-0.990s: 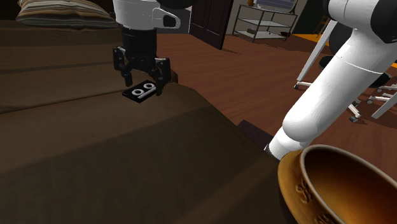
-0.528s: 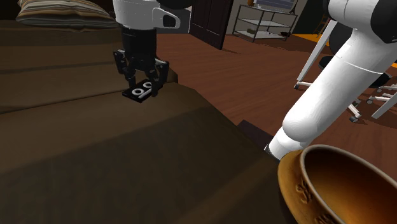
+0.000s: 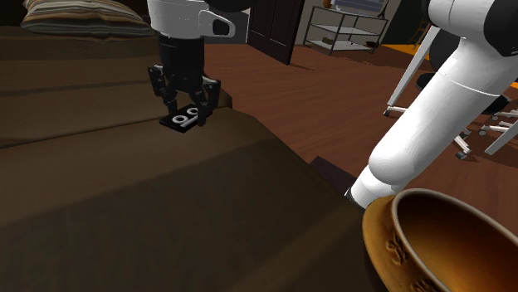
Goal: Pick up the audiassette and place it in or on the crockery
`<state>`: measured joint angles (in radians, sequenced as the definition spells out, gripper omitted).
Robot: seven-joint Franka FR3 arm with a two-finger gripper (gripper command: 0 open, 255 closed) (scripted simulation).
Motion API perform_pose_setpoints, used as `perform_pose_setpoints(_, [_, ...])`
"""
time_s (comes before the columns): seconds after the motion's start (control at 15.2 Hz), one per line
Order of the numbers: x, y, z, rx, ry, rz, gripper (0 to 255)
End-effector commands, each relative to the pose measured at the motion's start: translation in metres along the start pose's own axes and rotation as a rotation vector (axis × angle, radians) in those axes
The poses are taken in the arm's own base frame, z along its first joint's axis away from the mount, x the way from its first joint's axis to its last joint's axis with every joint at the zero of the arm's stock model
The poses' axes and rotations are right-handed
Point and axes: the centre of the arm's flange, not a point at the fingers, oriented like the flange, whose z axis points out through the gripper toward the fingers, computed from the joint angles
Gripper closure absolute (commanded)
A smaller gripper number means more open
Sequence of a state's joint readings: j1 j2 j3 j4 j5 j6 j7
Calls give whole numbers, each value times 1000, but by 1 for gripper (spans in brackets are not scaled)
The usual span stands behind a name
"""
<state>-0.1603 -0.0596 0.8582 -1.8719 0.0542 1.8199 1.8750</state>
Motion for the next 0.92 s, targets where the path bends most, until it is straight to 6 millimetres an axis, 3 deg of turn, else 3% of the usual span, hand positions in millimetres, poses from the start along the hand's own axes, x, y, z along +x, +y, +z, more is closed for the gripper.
perform_pose_setpoints(0.0, [0,0,-4,-4,0,0,255])
perform_pose_setpoints(0.86, [0,1,-72,-4,0,0,255])
